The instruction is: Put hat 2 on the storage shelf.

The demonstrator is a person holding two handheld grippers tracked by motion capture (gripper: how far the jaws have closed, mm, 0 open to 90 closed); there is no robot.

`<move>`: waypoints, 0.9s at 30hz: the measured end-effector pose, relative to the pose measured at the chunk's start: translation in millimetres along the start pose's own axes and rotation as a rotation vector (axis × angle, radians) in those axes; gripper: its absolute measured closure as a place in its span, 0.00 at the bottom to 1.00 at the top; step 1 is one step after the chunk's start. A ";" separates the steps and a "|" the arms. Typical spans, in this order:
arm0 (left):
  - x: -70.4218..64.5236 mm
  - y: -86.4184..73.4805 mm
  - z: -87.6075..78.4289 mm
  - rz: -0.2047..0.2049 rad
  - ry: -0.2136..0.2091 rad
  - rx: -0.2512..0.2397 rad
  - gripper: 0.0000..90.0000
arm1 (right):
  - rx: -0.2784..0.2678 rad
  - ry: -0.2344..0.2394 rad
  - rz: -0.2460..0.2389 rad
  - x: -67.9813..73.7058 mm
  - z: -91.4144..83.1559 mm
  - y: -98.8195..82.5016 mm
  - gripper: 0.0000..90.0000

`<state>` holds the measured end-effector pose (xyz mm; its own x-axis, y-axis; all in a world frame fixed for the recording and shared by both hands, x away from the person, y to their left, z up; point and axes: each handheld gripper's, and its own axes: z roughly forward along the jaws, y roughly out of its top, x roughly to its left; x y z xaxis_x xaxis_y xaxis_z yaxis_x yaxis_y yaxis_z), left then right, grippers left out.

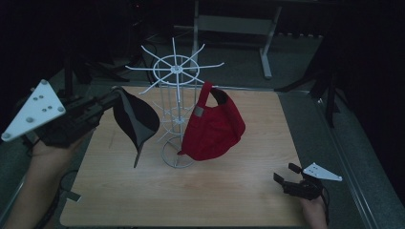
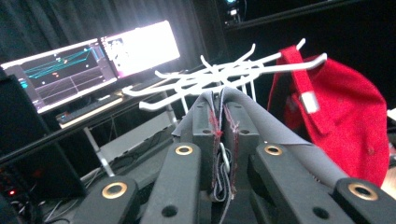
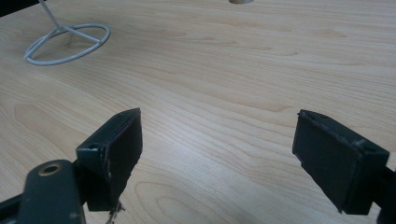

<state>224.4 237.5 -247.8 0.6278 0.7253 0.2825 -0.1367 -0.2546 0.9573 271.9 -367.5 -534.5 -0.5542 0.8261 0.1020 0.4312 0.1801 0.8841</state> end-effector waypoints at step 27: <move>-26.8 13.4 31.7 0.002 -0.127 0.001 0.94 | 0.018 -0.007 -0.004 0.1 0.5 -1.7 0.18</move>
<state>230.0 194.3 -244.5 0.7195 0.6380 0.2742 -0.1373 -0.2564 0.9568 271.4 -367.5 -536.2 -0.5509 0.8291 0.0954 0.4417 0.1926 0.8762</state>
